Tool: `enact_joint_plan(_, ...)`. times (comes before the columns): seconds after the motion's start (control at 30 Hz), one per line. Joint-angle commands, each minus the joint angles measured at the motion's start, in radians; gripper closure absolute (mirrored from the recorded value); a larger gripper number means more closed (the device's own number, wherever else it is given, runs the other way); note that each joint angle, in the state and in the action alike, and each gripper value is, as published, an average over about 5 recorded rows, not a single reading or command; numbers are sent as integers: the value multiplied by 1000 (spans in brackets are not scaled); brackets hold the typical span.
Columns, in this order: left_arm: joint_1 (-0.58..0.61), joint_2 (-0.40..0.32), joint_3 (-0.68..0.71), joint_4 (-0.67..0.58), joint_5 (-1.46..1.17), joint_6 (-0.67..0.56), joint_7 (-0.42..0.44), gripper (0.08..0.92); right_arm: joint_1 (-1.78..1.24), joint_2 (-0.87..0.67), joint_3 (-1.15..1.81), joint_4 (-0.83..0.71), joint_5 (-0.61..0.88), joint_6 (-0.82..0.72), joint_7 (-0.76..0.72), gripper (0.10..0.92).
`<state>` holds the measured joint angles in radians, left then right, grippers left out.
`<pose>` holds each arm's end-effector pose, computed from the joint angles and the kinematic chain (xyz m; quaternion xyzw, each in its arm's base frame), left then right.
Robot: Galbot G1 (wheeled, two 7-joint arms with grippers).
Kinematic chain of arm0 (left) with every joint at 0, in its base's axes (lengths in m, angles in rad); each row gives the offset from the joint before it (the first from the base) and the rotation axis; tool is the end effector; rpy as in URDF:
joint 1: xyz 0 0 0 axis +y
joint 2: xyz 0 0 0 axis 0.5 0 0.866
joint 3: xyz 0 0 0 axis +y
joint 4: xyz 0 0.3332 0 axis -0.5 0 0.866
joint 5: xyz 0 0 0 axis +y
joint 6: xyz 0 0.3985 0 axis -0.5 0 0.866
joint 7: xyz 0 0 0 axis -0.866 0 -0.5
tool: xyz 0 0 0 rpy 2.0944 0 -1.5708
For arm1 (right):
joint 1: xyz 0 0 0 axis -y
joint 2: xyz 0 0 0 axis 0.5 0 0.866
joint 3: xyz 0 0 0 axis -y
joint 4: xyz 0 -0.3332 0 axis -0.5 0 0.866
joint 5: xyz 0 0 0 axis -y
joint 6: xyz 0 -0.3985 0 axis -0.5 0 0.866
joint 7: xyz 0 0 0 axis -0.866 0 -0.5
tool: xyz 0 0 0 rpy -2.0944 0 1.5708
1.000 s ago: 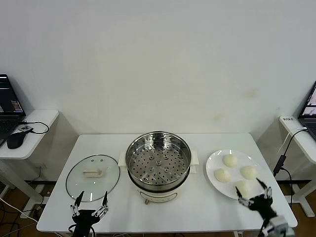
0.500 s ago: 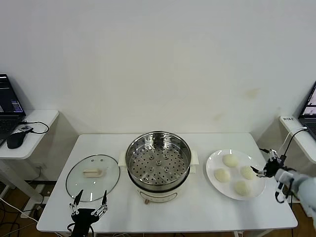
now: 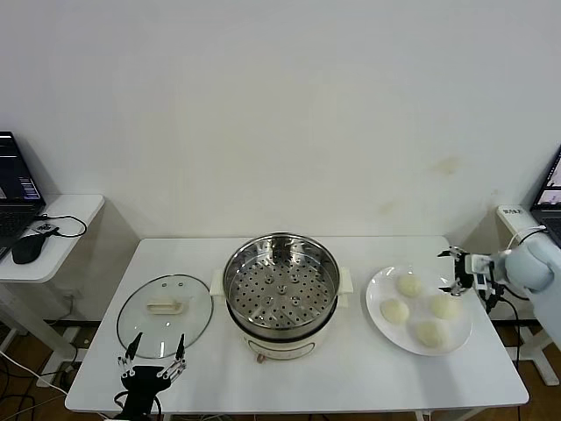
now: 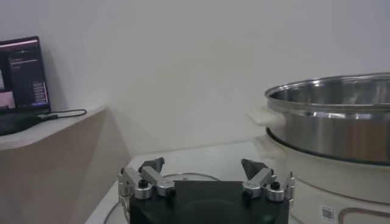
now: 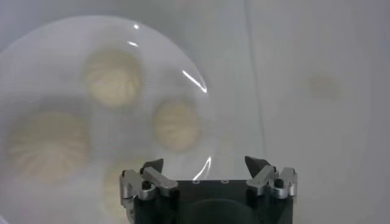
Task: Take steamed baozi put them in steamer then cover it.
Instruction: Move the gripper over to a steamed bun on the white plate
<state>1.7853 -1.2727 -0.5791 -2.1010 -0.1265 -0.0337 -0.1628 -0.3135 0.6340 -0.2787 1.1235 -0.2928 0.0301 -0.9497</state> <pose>0.1730 0.0569 -0.3199 0.0201 -0.9935 -0.0791 0.0796 0.5254 -0.2543 -0.2098 0.4107 -0.6335 0.5654 0.3321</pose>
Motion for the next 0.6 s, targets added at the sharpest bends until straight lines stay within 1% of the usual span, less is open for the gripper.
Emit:
enact_joint_plan(0.03,-8,3,-15,7,0,1,1,177,196,128,-239,-190,-4,28,-70,203)
enact_joint_plan(0.37,-8,3,-24,7,0,-3,1,177,189,231,-211,-293,-56,18,-31,202)
enact_joint_plan(0.6,-13,4,-28,9,-1,-4,0,177,189,255,-208,-324,-90,9,-27,203)
